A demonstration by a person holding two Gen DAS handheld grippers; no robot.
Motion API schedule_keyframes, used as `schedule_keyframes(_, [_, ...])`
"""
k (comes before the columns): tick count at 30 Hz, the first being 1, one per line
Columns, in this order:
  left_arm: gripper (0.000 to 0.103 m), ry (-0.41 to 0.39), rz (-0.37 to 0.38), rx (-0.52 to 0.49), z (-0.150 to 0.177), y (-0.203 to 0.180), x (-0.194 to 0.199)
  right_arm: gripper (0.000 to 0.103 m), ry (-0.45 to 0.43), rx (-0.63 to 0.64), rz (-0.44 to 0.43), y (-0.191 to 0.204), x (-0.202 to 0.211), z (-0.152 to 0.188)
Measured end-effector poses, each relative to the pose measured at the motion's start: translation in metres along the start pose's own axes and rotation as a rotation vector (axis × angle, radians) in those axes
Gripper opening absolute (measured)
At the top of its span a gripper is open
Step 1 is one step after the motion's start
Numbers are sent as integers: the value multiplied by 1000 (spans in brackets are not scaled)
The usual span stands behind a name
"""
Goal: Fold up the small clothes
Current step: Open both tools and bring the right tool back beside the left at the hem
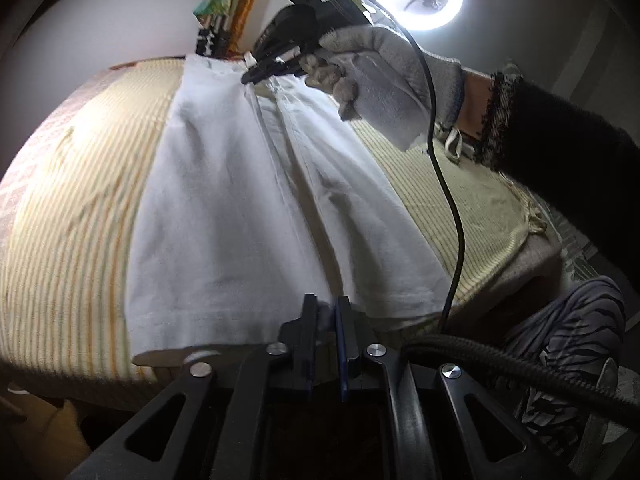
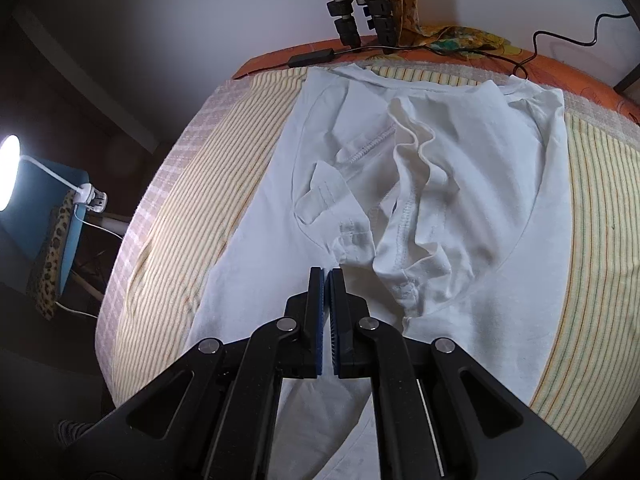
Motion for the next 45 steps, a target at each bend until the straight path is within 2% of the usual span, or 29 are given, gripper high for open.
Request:
schedule_keyframes(2, [19, -4, -2, 0, 3, 9, 7, 3, 54, 19, 37, -4, -6, 5])
schedule_keyframes(4, [22, -15, -22, 9, 2, 22, 18, 6, 89, 31, 74, -4, -7, 10])
schedule_keyframes(6, [23, -45, -62, 25, 1, 40, 32, 8, 66, 59, 92, 0, 3, 9])
schedule_keyframes(10, [31, -78, -155, 86, 2, 84, 47, 8, 7, 97, 50, 22, 20, -3])
schedule_keyframes(12, [33, -55, -168, 145, 3, 102, 41, 8, 6, 113, 13, 35, 17, -8])
schedule_keyframes(14, [40, -32, -170, 201, 6, 114, 35, 8, 25, 128, -23, 48, 5, -9])
schedule_keyframes(16, [42, 1, -158, 238, 10, 121, 28, 8, 60, 176, -21, 60, -11, -6])
schedule_keyframes(18, [40, 36, -117, 279, 13, 124, 20, 8, 95, 218, 7, 68, -30, -1])
schedule_keyframes(19, [35, 23, -109, 290, 11, 124, 20, 8, 108, 225, 19, 69, -38, 2])
schedule_keyframes(20, [19, 28, -96, 290, 10, 123, 19, 8, 118, 227, 22, 69, -44, 4])
schedule_keyframes(23, [0, 38, -57, 286, 10, 118, 14, 8, 127, 220, 35, 66, -58, 4])
schedule_keyframes(25, [0, 38, -45, 282, 11, 116, 17, 8, 126, 210, 46, 62, -63, 2])
schedule_keyframes(28, [0, -12, -98, 246, 11, 116, 34, 8, 101, 188, 50, 52, -64, -3])
schedule_keyframes(30, [0, 6, -112, 241, 14, 118, 30, 7, 71, 157, 28, 48, -63, -6])
schedule_keyframes(34, [0, 31, -93, 233, 19, 112, 23, 7, 87, 189, 65, 52, -61, -4])
schedule_keyframes(36, [15, 14, -106, 230, 15, 111, 28, 7, 82, 175, 60, 54, -51, -2])
schedule_keyframes(37, [32, 2, -115, 232, 11, 112, 29, 8, 65, 167, 49, 55, -41, -1])
schedule_keyframes(38, [37, -10, -118, 240, 8, 114, 32, 8, 45, 152, 30, 57, -28, 2])
schedule_keyframes(43, [38, 2, -88, 274, 6, 124, 35, 31, -52, 48, -47, 55, 55, 44])
schedule_keyframes(45, [38, 20, -70, 280, 5, 125, 32, 31, -64, -4, -52, 44, 85, 76])
Point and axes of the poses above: each gripper's, at about its wrist camera, not at the fingertips, and x roughly against the way its jaws point, y to its left, z to its underside, the point moved 7 cm from there along -x, roughly the way its jaws point, and after that the axes turned 14 degrees about -z, right-handed, at the moved point
